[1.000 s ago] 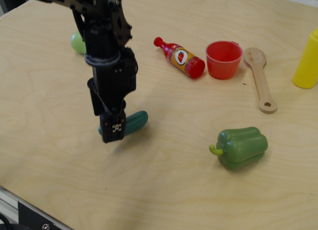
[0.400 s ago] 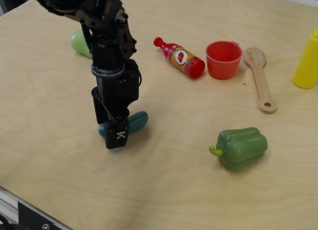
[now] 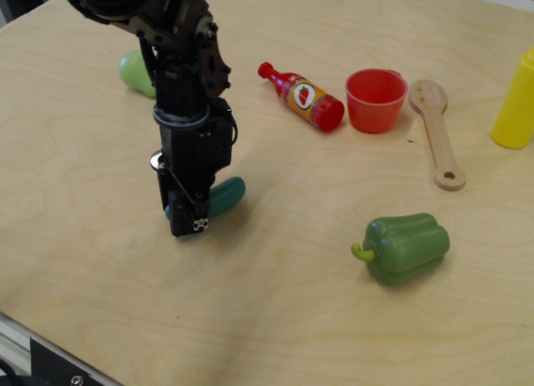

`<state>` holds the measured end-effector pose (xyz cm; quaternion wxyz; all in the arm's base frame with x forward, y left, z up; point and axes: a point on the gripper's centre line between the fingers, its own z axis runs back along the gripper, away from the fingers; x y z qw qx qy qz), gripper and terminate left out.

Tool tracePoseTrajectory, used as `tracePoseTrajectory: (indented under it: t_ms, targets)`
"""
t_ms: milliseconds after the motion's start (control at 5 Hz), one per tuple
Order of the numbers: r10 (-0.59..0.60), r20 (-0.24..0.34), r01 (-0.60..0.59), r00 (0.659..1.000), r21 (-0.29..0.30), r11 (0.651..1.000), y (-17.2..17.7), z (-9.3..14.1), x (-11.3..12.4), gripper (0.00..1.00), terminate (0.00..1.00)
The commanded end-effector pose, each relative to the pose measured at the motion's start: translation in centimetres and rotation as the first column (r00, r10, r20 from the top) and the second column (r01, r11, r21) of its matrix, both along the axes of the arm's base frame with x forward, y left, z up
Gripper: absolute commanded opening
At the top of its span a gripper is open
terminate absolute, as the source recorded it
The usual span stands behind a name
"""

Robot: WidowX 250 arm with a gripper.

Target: Put cucumber in cup

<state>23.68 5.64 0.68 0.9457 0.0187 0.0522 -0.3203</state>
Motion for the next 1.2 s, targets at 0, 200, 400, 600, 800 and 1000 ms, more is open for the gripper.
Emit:
tracePoseTrajectory:
  t_ms: [0, 200, 400, 600, 800, 1000]
  targets:
    - [0.063, 0.088, -0.071, 0.994, 0.087, 0.994, 0.9, 6.0, 1.5, 0.00, 0.00]
    - [0.098, 0.098, -0.107, 0.990, 0.100, 0.989, 1.0, 8.5, 3.4, 0.00, 0.00]
    - [0.128, 0.111, -0.142, 0.986, 0.124, 0.982, 0.4, 10.6, 6.4, 0.00, 0.00]
    - [0.104, 0.086, -0.117, 0.991, 0.165, 0.979, -1.0, 11.1, 9.6, 0.00, 0.00]
    - [0.048, 0.054, -0.057, 0.997, 0.180, 0.982, -2.1, 10.4, 11.5, 0.00, 0.00]
    - [0.007, 0.013, -0.009, 1.000, 0.184, 0.983, -3.2, 9.6, 12.9, 0.00, 0.00]
